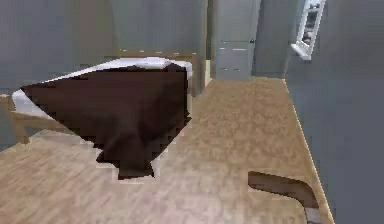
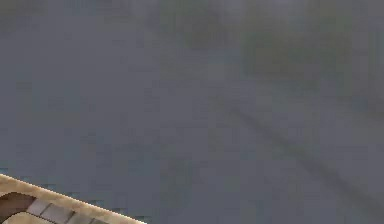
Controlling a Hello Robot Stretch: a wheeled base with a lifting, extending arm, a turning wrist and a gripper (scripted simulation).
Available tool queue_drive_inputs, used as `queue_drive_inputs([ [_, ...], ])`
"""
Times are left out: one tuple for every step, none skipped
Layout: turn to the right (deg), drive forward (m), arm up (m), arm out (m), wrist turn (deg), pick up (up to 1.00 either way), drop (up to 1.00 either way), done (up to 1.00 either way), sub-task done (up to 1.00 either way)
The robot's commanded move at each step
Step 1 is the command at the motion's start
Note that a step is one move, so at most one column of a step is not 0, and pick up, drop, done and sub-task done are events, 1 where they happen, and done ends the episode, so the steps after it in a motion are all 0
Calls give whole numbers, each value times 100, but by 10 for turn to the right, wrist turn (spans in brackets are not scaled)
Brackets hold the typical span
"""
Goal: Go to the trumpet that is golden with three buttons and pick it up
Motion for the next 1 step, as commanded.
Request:
queue_drive_inputs([
  [-300,0,0,0,0,0,0,0,0],
])
